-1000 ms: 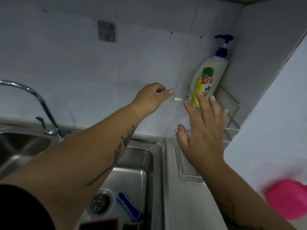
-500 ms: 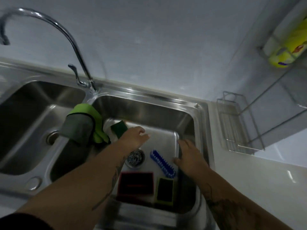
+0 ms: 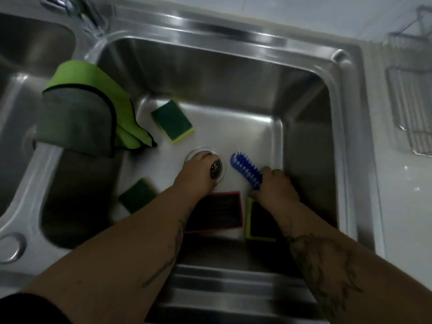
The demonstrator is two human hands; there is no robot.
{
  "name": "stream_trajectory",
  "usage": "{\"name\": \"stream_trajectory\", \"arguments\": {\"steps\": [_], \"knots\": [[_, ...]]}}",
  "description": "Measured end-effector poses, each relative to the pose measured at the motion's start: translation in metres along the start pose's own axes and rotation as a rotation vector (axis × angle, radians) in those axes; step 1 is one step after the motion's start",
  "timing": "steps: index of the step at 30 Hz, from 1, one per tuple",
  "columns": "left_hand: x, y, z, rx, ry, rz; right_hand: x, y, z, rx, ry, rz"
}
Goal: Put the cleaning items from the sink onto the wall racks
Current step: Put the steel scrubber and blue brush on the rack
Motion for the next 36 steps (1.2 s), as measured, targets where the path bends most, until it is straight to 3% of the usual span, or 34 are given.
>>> {"name": "stream_trajectory", "arguments": {"steps": [9,20,30,36], "knots": [[0.016,-0.023,-0.003,-0.185,-0.049,0.102,0.005,-0.005,-0.013,-0.106,0.037,0.123],[-0.02,-0.083,0.031,-0.337,-0.052,0.233,0.001,-0.105,0.038,-0.357,-0.04,-0.197],[-0.194,-0.172,0.089,-0.55,0.101,0.327,-0.049,-0.303,0.188,-0.771,-0.247,-0.286],[-0.316,-0.199,0.138,-0.551,0.264,0.546,-0.115,-0.402,0.284,-1.038,-0.24,-0.316]]}}
Point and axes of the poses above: each hand's wrist, its own z-axis away from the middle knuckle, its own y-axis out of the palm, x = y × z, the point moved 9 cm from there along -z, towards the middle knuckle, and after that the axes turned 10 degrees about z, right-handed, at the moved point
